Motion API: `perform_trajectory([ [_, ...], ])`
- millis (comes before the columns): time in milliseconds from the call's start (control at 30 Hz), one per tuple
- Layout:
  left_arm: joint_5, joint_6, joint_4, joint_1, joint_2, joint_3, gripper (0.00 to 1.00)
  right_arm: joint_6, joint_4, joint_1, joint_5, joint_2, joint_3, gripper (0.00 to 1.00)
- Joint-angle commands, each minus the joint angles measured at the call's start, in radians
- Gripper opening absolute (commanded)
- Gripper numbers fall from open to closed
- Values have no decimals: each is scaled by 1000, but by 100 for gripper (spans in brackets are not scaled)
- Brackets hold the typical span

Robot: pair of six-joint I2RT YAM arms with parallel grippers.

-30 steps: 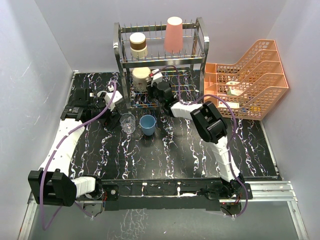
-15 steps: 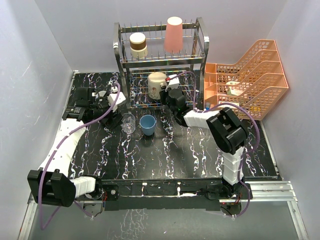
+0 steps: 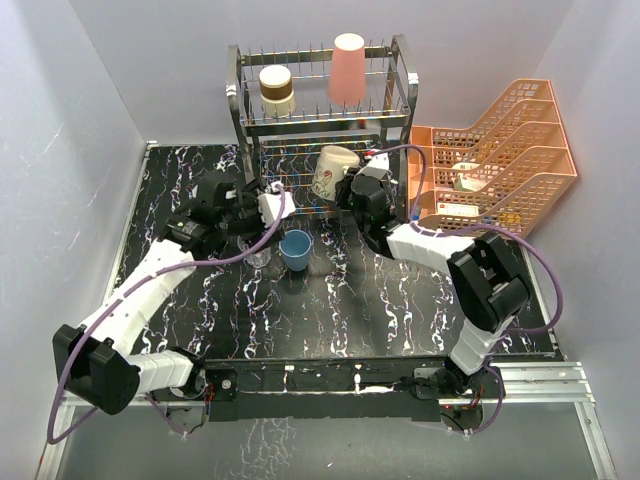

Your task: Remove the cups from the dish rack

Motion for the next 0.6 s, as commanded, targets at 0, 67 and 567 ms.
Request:
perform_trajectory([
  [0, -139, 57, 188, -59, 11, -59, 82, 211, 101, 1, 35, -142, 30, 8],
  [67, -168, 62, 237, -72, 39, -64, 83, 250, 59, 2, 17, -175, 36, 8],
  [567, 99, 76, 630, -150, 73, -197, 86, 653, -251, 4, -78, -590, -210, 8],
])
